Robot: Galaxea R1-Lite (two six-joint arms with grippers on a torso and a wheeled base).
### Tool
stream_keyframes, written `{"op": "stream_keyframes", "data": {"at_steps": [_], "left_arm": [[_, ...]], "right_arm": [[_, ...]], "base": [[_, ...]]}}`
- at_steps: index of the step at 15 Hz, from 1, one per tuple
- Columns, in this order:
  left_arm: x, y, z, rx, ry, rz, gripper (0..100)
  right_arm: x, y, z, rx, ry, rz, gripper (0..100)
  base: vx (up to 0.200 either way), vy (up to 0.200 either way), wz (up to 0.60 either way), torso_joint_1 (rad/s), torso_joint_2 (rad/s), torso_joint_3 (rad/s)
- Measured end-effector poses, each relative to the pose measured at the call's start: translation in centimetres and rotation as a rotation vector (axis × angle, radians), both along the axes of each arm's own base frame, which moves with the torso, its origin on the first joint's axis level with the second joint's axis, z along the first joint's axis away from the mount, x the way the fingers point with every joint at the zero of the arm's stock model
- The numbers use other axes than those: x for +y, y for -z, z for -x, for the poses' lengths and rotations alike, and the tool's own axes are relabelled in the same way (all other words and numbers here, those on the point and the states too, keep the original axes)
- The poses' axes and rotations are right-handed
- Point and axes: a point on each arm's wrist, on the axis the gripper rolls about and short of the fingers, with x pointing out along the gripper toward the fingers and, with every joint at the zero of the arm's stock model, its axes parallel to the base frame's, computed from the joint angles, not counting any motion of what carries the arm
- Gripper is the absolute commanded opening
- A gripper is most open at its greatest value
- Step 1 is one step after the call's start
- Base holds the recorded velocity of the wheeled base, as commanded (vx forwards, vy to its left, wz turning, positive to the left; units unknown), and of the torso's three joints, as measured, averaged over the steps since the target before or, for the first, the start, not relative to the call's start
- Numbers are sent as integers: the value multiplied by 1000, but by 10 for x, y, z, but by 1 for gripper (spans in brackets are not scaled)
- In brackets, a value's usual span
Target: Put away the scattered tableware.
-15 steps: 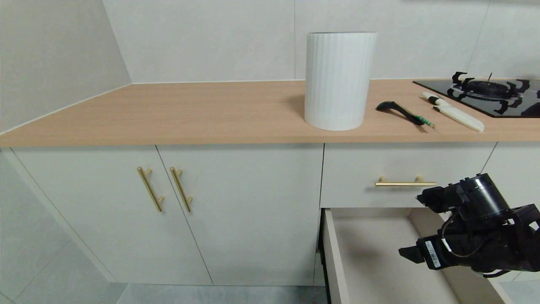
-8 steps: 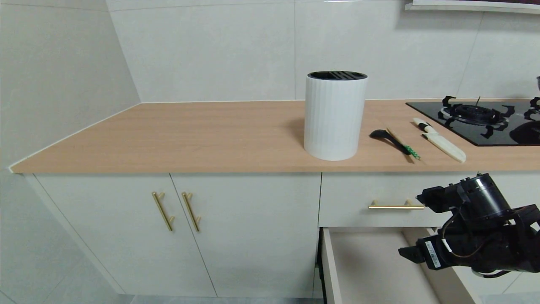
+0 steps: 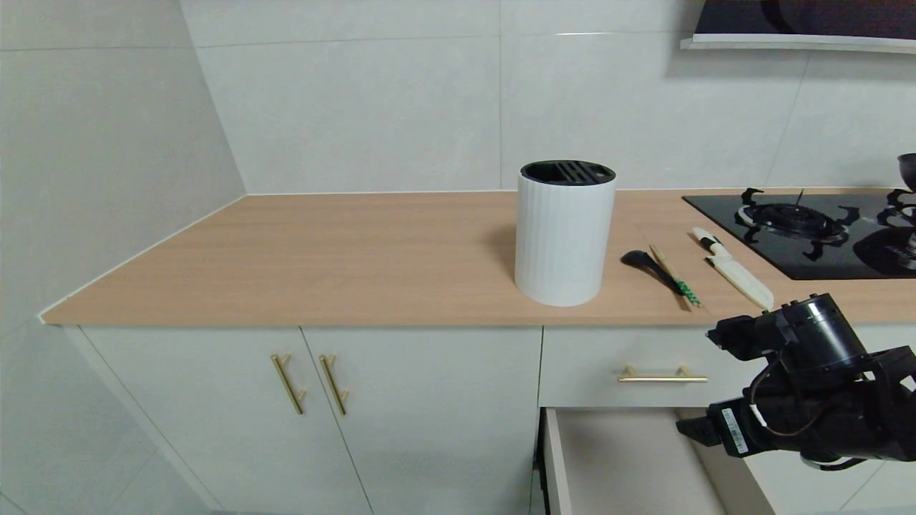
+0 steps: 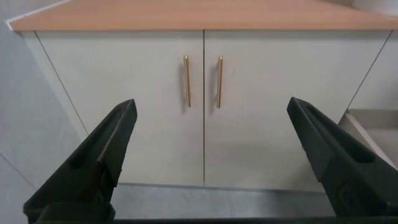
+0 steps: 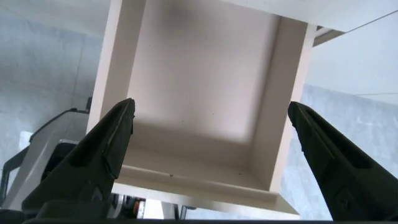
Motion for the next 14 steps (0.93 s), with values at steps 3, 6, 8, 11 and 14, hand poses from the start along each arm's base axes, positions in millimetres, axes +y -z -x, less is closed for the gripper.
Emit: {"op": "stream_keyframes", "data": {"at_steps": [3,6,8,11,14], "left_arm": [[0,0,0,0,0,0,100],[0,0,0,0,0,0,100],[0,0,0,0,0,0,100],[0,0,0,0,0,0,100],[0,0,0,0,0,0,100]], "right_arm": [[1,-5,-2,-21,-14,6,100],[3,-41,-22,-156,-2,-30,100],[4,-70,-37,-232,19,-47,100],[7,-92,-53,-290,66,-72,100],[5,-86,-67,-296,130,-83,100]], "base": [[0,0,0,0,0,0],[0,0,0,0,0,0],[0,0,0,0,0,0],[0,0,0,0,0,0],[0,0,0,0,0,0]]}}
